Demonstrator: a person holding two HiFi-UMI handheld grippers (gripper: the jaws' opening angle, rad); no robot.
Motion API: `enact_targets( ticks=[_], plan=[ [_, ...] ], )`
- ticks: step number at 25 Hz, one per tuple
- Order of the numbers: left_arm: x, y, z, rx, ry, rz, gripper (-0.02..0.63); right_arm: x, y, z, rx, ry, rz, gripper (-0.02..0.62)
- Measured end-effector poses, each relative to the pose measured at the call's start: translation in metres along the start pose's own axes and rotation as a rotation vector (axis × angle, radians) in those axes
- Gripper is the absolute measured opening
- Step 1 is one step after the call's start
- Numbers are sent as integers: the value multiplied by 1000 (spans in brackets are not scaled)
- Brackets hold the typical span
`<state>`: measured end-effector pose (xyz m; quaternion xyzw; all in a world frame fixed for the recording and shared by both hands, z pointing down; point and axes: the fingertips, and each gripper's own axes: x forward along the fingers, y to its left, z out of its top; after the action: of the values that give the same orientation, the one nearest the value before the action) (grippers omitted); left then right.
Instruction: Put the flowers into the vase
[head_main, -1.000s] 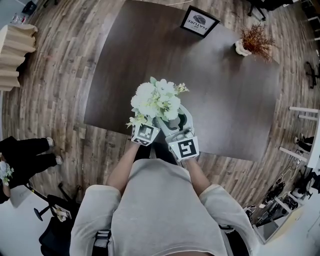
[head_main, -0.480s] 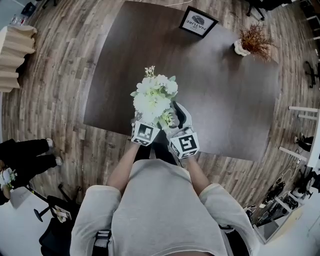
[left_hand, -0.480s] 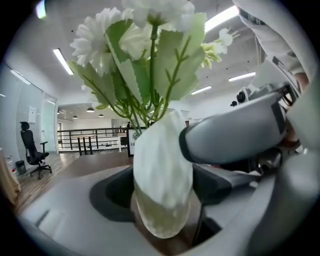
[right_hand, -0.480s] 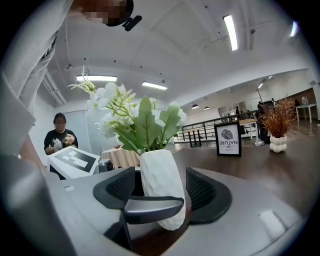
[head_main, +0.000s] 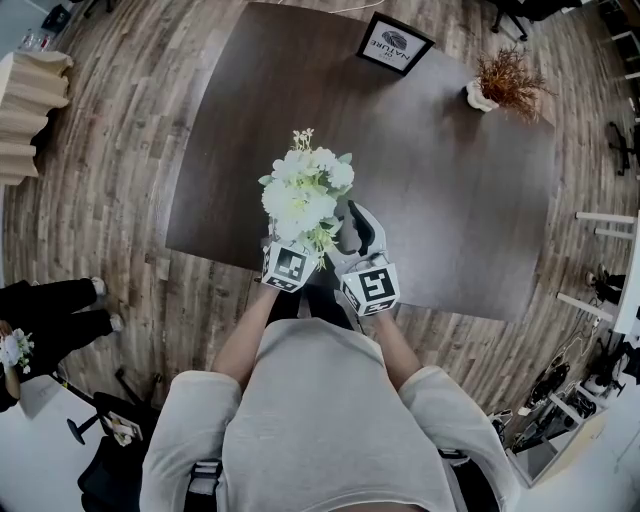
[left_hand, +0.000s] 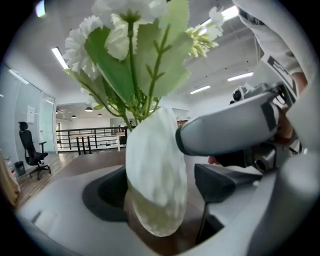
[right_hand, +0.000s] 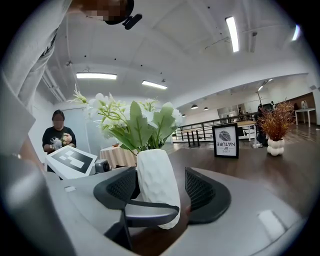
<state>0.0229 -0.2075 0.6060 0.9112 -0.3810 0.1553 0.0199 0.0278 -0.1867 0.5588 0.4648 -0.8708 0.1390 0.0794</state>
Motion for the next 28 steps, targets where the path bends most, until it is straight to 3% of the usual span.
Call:
enact_targets(
  ticks=[15, 20, 24, 28],
  plan=[
    [-14, -4, -25, -14, 64, -2, 411, 1, -4, -5, 5, 8, -8, 294],
    [-30, -2, -40, -44, 100, 38, 401, -5, -3, -5, 2, 3, -18, 274],
    [-51, 0, -41, -33, 104, 85, 305, -17, -6, -3, -10, -13, -46, 228],
    [-78, -4, -38, -5, 111, 158, 52, -41, -9, -1, 16, -40, -84, 152]
  ],
)
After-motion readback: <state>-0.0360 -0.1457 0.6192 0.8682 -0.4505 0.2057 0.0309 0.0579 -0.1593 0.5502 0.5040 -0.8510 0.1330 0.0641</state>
